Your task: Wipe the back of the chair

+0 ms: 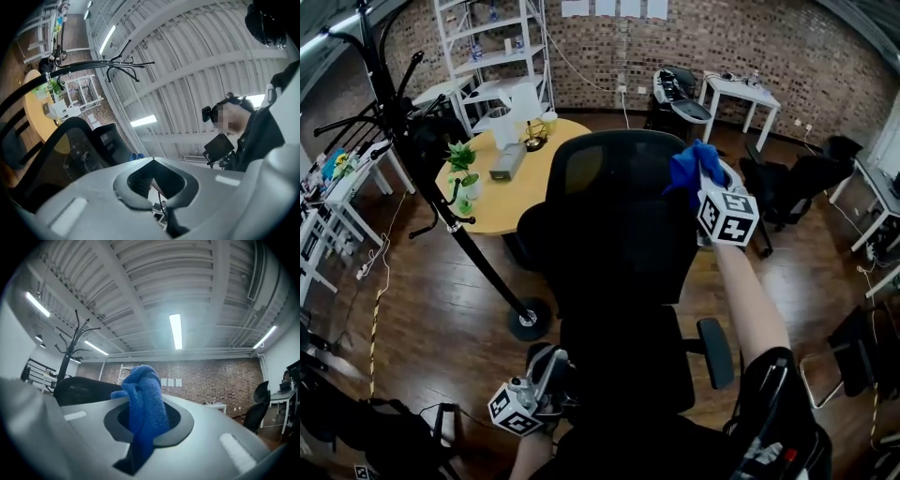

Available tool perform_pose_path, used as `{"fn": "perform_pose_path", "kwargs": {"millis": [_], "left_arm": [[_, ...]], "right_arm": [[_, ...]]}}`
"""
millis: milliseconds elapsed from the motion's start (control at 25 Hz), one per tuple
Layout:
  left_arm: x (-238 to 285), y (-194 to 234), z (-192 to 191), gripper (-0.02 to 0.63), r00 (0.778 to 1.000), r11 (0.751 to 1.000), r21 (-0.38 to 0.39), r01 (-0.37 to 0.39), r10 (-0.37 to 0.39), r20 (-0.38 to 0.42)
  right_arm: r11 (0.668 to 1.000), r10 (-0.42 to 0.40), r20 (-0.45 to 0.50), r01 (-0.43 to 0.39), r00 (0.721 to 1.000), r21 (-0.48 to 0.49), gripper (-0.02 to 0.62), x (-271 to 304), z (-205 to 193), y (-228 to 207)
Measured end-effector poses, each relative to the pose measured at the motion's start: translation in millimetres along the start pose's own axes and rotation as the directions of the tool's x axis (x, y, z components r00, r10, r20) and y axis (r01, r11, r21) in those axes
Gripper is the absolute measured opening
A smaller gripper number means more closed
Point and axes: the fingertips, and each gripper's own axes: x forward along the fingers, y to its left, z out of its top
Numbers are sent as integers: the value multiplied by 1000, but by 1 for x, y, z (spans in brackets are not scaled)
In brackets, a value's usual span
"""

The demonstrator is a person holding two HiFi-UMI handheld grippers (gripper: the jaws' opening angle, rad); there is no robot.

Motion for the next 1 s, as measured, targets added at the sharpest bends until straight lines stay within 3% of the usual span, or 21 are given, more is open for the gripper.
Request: {"fn": "perform_pose_path", "kwargs": {"millis": [160, 280, 480, 560, 640, 880, 920, 1000], "left_arm": [[0, 0, -6, -6, 1000, 1000, -12, -6, 6, -14], [-9, -4, -2, -6, 999, 999, -1, -39, 39, 0], [-33, -9, 13, -6, 991, 991, 46, -122, 119, 58], [-50, -11, 18, -6, 983, 984, 68, -165, 159, 86], [-66, -14, 25, -6, 973, 974, 87, -210, 200, 115], [-88, -24, 37, -6, 954, 955, 116, -274, 254, 161], [-88, -25, 36, -6, 955, 955, 117, -272, 252, 159], [-85, -24, 35, -6, 959, 959, 117, -257, 239, 150]], "right_arm": [[998, 60, 53, -60, 997, 11, 35, -14, 9, 21], [975, 208, 125, -216, 970, 59, 35, -28, 16, 82], [842, 517, 148, -532, 843, 88, 35, -32, -9, 219], [793, 588, 140, -602, 797, 97, 35, -28, -22, 261], [763, 624, 125, -636, 771, 116, 35, -19, -34, 295], [742, 657, 73, -661, 750, 110, 35, 6, -58, 328], [750, 649, 70, -653, 757, 106, 35, 6, -60, 323], [792, 596, 46, -596, 802, 133, 35, 9, -72, 298]]}}
